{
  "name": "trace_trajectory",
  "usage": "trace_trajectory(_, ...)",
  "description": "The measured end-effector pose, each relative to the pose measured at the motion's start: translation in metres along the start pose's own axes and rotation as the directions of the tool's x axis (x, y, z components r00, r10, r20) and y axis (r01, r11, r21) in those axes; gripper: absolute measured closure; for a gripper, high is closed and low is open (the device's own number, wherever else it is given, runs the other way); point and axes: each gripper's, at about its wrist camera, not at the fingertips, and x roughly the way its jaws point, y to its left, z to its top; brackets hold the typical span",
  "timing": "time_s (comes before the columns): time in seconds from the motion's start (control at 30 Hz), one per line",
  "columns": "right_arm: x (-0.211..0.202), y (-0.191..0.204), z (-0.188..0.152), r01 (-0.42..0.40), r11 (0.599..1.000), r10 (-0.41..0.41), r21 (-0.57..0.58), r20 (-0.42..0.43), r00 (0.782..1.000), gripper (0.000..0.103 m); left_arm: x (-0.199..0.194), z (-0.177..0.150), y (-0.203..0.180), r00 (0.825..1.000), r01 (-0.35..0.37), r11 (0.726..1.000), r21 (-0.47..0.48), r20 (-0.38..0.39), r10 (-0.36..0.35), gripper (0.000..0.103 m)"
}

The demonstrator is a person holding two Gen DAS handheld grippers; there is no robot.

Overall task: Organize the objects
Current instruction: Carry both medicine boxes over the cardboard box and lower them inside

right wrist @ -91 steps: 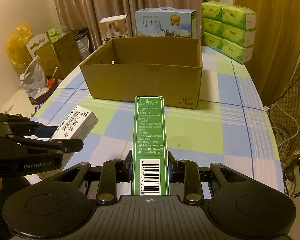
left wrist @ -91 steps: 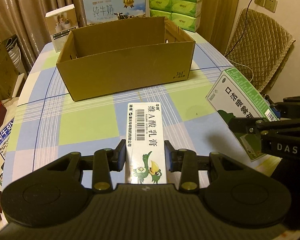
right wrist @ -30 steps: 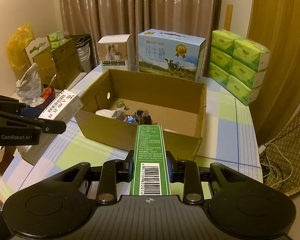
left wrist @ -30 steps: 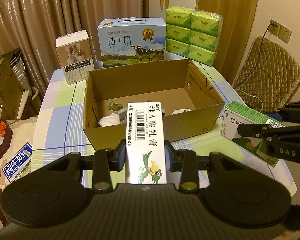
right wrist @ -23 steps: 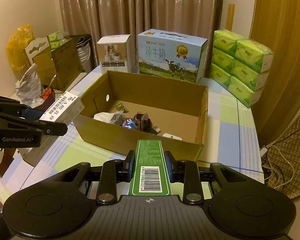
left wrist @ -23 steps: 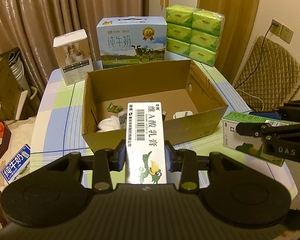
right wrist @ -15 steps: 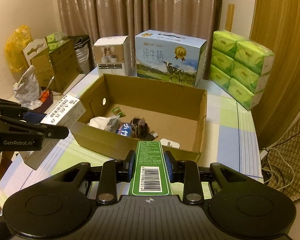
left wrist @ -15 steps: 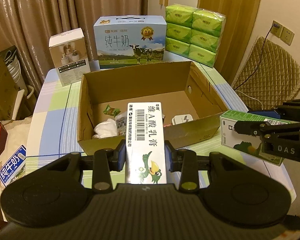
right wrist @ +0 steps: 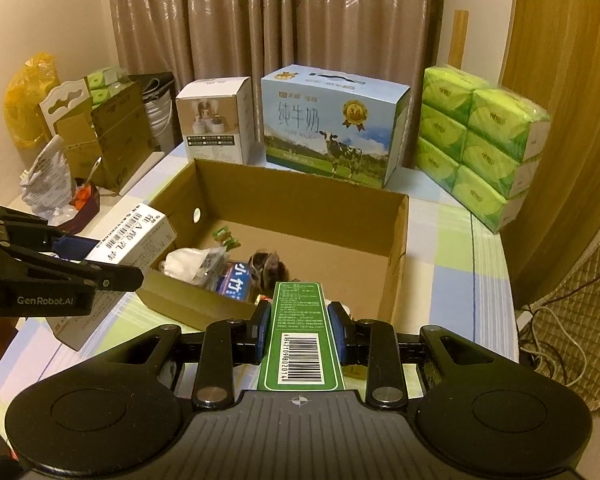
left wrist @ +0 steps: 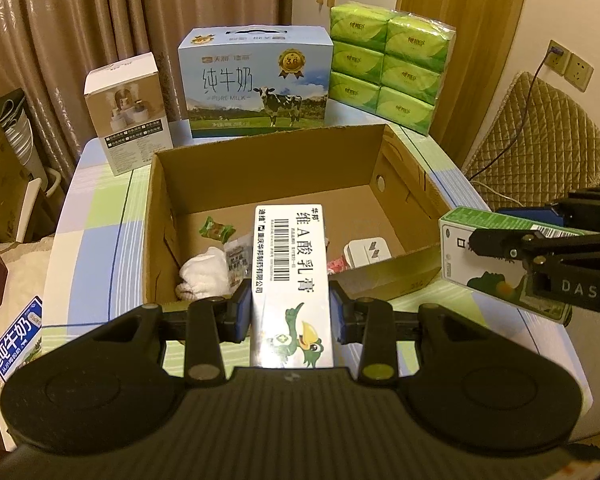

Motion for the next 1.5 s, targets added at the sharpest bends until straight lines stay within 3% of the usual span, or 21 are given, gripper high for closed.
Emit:
trace_trajectory(0.6,0.017,-0.017,0.040,0.012,1.000,-0.012,-0.003,0.027,1.000,0.076,0.024,0.043,0.011,1.000,0.000,1.000,0.015,-0.013,0.000,0.070)
trace_trajectory(1.1,0.068,-0.029,0.078,0.000,1.000,0.000,0.022,-0.013,1.000,0.076,0.071,0.081,0.029,0.998,-0.012,1.000,0.006,-0.063,0.013,0.070)
trace_trajectory(1.5,0.107,-0.038,0.078,-0.004,0.998,0.008,0.061,-0.062,0.998,0.076,0.114,0.083,0.035,0.993,-0.019,1.000,0.010,-0.116,0.020,0.070)
